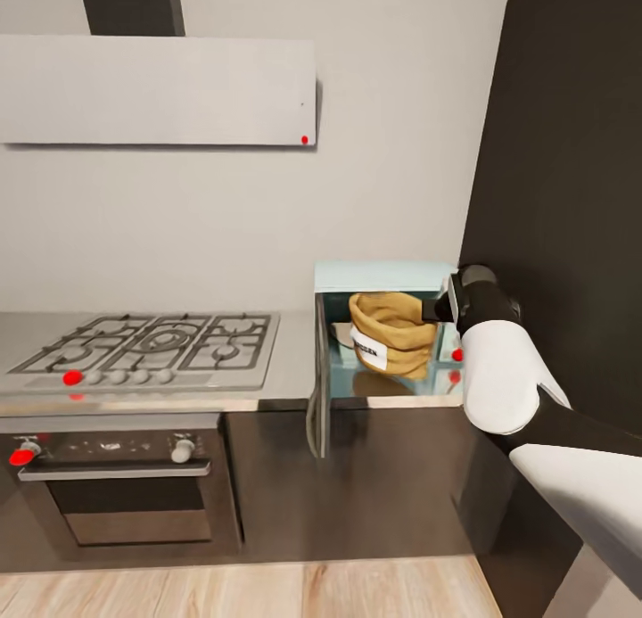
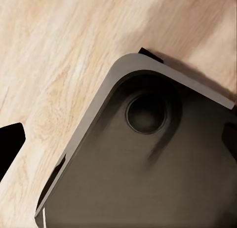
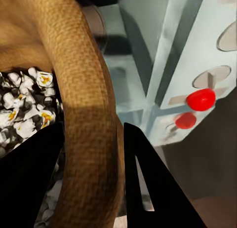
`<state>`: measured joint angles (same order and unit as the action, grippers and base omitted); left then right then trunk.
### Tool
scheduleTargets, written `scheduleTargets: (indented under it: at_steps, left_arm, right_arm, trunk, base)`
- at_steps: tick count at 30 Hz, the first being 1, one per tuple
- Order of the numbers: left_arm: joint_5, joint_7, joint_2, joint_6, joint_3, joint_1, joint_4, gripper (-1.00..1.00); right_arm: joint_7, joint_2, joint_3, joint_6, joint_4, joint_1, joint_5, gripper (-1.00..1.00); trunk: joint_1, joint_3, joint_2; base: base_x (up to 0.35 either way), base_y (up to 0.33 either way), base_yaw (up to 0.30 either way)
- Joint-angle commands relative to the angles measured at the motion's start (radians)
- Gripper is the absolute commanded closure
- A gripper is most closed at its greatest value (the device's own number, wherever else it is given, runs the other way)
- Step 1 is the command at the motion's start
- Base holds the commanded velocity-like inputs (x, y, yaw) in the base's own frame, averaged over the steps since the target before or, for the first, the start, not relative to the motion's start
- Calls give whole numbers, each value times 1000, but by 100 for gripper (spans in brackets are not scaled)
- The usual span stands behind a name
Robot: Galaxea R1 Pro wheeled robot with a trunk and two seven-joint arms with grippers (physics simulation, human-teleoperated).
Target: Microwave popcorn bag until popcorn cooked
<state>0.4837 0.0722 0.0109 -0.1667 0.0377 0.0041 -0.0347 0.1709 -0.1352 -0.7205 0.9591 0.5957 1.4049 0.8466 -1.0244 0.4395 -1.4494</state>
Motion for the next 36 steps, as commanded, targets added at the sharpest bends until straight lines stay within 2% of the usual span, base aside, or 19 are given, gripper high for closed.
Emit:
scheduleTargets:
  at_steps: [1,12,22,36]
  left_arm:
    - [-4,3,0,0,3,0,-2,-100]
    - [-4,3,0,-1,4,0,-2,-100]
    - [-4,3,0,-1,4,0,-4,-100]
    - [-5,3,1,-2,5,0,-4,-100]
  right_arm:
    - [9,-1,-6,1,3,2,-1,100]
    - [17,-1,-6,4,1,2,-4,100]
    - [13,-1,-7,3,1,-9,-1,100]
    - [18,-1,-7,3,1,-11,-3,100]
  trunk:
    - [-1,1,-1]
    - [-1,1,-1]
    - [-1,1,-1]
    - [-1,1,-1]
  base:
    - [322,0,0]
    - [317,0,0]
    - [150,0,0]
    - [13,0,0]
